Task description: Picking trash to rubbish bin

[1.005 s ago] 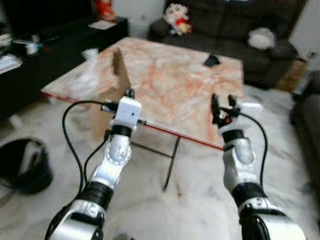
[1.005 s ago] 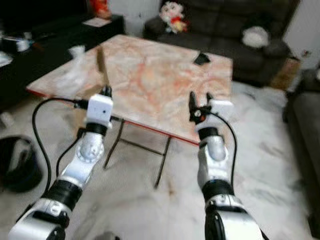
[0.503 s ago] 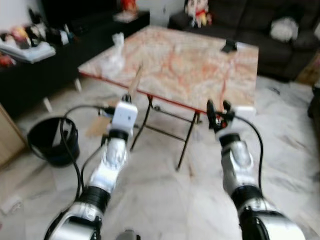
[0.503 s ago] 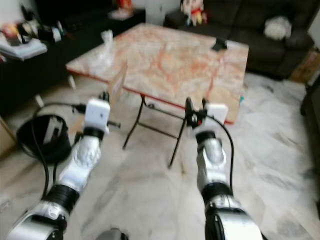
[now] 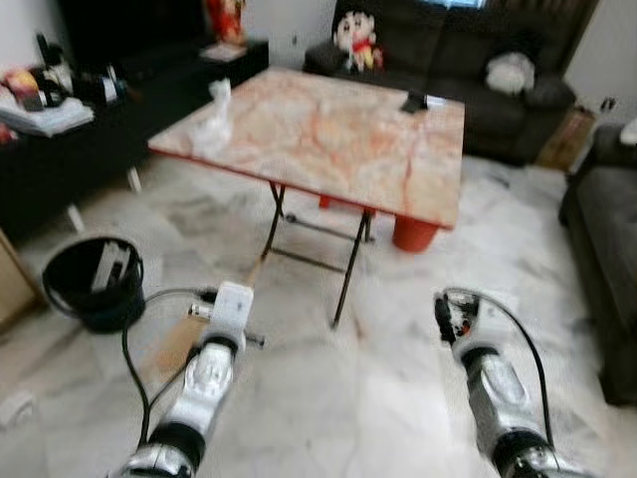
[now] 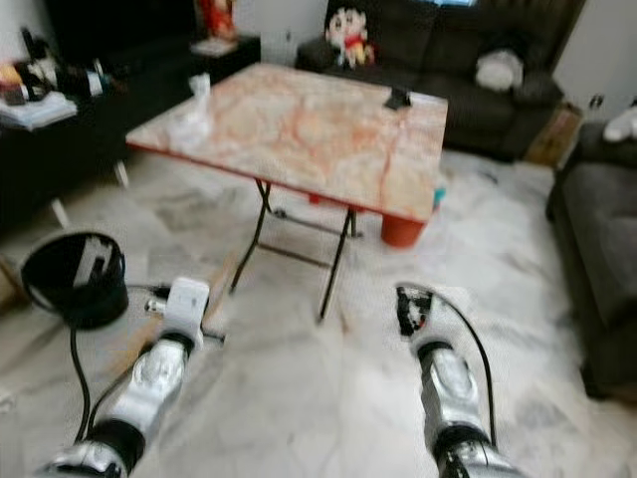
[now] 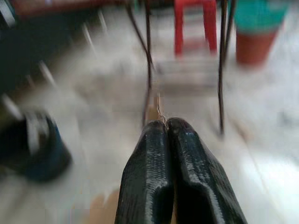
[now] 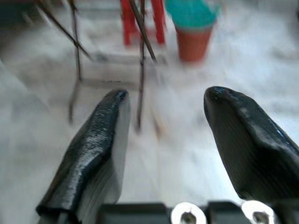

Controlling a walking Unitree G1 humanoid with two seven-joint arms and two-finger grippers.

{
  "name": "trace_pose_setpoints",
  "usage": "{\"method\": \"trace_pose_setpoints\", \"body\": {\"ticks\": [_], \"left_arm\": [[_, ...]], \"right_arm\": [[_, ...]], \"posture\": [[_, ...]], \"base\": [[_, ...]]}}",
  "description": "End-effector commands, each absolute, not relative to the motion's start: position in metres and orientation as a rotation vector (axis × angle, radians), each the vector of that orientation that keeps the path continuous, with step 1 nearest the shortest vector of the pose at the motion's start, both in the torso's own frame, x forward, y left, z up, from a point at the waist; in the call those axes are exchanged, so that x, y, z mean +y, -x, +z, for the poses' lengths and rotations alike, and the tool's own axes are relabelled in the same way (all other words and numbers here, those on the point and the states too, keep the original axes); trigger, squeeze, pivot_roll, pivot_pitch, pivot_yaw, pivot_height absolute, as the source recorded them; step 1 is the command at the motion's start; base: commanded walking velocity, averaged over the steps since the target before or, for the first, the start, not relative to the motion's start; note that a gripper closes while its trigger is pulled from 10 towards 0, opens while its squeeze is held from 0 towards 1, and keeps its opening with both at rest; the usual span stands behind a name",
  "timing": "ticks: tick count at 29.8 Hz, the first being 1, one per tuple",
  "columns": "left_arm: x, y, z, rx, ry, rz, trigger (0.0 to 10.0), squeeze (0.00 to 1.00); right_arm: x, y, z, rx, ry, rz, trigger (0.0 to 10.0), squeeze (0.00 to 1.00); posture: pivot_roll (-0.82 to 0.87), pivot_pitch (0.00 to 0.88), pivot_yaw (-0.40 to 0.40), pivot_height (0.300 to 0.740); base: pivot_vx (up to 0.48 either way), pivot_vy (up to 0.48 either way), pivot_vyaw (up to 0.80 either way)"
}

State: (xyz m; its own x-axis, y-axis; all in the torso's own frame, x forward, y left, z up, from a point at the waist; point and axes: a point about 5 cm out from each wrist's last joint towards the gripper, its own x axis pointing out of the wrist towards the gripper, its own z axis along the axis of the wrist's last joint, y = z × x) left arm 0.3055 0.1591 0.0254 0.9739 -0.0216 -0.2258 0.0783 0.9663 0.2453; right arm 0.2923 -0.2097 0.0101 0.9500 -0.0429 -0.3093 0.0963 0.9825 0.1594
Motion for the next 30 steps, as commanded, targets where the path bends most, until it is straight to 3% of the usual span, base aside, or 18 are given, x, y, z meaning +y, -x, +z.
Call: {"method": "trace_pose_setpoints", "body": {"ticks": [1, 8, 10, 16, 30], "left_arm": [[0.162, -0.302, 0.017, 0.291, -0.227, -0.043, 10.0, 0.0], [0.176, -0.27, -0.021, 0.501, -0.209, -0.015, 10.0, 0.0], [0.181, -0.244, -0.043, 0.636, -0.196, 0.001, 10.0, 0.0], [0.182, -0.215, -0.064, 0.766, -0.174, 0.024, 10.0, 0.0], [0.184, -0.206, -0.07, 0.807, -0.167, 0.04, 10.0, 0.0]], "right_arm": [[-0.217, -0.287, 0.004, 0.356, -0.189, -0.112, 10.0, 0.0], [-0.227, -0.255, -0.026, 0.529, -0.197, -0.177, 10.0, 0.0], [-0.23, -0.234, -0.042, 0.624, -0.209, -0.226, 10.0, 0.0], [-0.23, -0.217, -0.055, 0.7, -0.215, -0.259, 10.0, 0.0], [-0.227, -0.216, -0.056, 0.717, -0.203, -0.242, 10.0, 0.0]], "posture": [[0.2, 0.0, -0.104, 0.74], [0.2, 0.0, -0.104, 0.74], [0.2, 0.0, -0.106, 0.74], [0.19, 0.0, -0.106, 0.74], [0.19, 0.0, -0.109, 0.74]], "base": [[0.0, 0.0, 0.0], [0.0, 0.0, 0.0], [0.0, 0.0, 0.0], [0.0, 0.0, 0.0], [0.0, 0.0, 0.05]]}}
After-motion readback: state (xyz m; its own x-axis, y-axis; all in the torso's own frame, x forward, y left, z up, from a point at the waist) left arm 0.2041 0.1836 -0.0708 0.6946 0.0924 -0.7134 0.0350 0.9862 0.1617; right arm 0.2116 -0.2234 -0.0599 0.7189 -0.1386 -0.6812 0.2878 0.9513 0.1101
